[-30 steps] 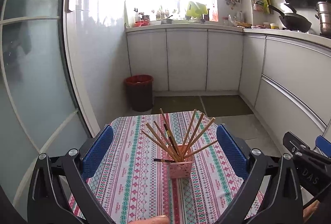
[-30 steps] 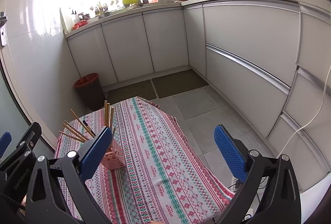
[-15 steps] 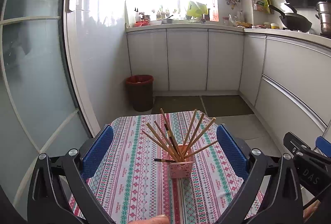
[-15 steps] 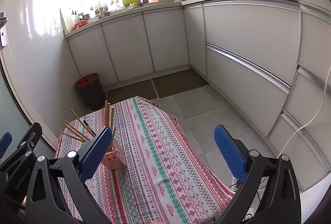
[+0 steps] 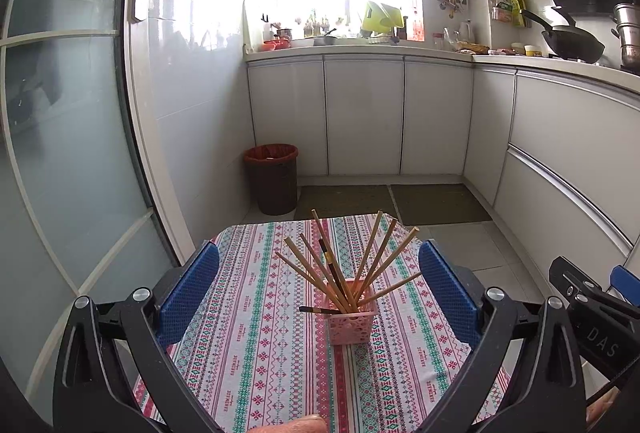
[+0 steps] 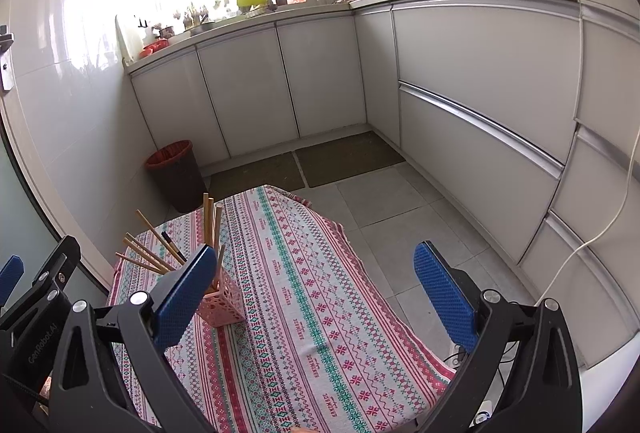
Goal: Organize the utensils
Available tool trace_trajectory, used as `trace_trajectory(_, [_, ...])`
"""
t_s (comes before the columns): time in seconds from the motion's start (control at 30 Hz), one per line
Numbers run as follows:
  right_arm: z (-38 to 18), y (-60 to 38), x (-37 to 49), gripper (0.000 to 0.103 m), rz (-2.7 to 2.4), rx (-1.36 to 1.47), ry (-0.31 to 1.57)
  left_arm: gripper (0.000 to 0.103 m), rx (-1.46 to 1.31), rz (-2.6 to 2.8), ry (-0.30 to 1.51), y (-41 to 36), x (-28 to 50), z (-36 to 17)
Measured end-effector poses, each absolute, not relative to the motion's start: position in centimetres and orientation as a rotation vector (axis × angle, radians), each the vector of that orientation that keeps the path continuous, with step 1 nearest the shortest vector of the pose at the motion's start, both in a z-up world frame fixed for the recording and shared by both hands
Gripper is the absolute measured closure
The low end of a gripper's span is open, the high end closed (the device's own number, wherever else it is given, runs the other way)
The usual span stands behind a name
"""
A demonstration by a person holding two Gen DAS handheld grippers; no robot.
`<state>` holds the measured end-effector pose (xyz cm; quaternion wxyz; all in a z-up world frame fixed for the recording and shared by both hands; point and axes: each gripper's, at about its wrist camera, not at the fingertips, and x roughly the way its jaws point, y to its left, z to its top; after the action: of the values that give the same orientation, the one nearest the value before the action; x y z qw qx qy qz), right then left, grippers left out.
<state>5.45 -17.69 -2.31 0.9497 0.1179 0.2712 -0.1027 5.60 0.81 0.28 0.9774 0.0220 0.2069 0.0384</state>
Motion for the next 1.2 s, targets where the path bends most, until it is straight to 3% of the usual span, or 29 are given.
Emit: trace_trajectory(1.2, [-2.66,-17.96,5.66,0.007,-0.202,0.243,0.563,0.007,0.043,0.085,0.423,0.83,5.59,0.32])
